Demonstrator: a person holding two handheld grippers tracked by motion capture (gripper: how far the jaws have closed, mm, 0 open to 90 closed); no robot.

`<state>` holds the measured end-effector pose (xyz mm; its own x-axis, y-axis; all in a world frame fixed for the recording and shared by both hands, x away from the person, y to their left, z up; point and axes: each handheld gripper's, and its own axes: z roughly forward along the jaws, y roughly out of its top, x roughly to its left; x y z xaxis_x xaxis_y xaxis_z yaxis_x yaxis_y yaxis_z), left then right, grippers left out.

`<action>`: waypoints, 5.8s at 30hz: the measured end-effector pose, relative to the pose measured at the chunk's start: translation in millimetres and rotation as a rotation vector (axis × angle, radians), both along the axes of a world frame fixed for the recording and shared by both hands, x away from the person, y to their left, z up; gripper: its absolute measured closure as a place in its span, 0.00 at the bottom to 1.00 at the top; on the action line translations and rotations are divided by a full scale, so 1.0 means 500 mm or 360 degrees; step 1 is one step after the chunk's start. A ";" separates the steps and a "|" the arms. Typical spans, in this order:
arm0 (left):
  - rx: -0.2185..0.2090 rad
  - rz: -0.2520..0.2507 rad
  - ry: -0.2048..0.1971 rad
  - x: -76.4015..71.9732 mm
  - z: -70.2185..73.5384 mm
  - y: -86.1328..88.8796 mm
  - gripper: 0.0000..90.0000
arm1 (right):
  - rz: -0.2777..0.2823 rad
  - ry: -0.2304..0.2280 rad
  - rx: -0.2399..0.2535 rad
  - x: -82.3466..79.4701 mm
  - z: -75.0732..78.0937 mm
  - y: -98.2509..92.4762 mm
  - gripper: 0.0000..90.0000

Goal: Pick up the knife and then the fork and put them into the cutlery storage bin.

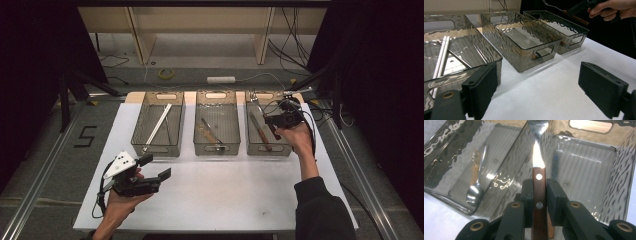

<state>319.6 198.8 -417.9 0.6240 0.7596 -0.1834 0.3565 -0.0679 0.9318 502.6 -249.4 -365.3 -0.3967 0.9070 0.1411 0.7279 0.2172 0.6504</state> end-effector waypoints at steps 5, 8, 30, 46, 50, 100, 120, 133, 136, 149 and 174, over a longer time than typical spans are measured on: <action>0.0003 0.0000 -0.0001 0.000 0.000 0.000 0.17 | -0.0018 0.0009 -0.0008 0.007 -0.006 -0.001 0.86; 0.0003 0.0000 0.0000 0.000 0.000 -0.001 0.17 | -0.0028 0.0018 -0.0014 0.013 -0.010 0.000 0.86; 0.0001 0.0000 0.0002 0.000 0.000 0.001 0.17 | -0.0122 0.0107 -0.0118 0.052 -0.053 0.008 0.86; 0.0003 -0.0003 0.0001 0.000 0.000 0.001 0.17 | -0.0140 0.0163 -0.0138 0.064 -0.073 0.019 0.84; 0.0002 -0.0003 0.0002 0.000 0.000 0.001 0.17 | -0.0140 0.0137 -0.0088 0.062 -0.067 0.014 0.74; -0.0021 -0.0014 0.0039 0.004 -0.003 0.000 0.17 | 0.0341 -0.0398 0.0372 -0.185 -0.020 0.061 0.36; -0.0029 -0.0012 0.0053 0.008 -0.004 0.000 0.17 | 0.0428 -0.0510 0.0477 -0.263 -0.062 0.050 0.32; -0.0024 -0.0026 0.0057 0.004 -0.004 -0.001 0.17 | 0.0433 -0.0550 0.0489 -0.295 -0.075 0.037 0.32; -0.0023 -0.0027 0.0056 0.004 -0.004 -0.001 0.17 | 0.0433 -0.0556 0.0495 -0.303 -0.074 0.034 0.31; -0.0028 -0.0037 0.0062 0.003 -0.004 0.000 0.17 | 0.0441 -0.0563 0.0480 -0.333 -0.097 0.024 0.30; -0.0029 -0.0087 0.0077 -0.003 -0.005 -0.006 0.17 | 0.0405 -0.0596 0.0446 -0.392 -0.142 -0.006 0.27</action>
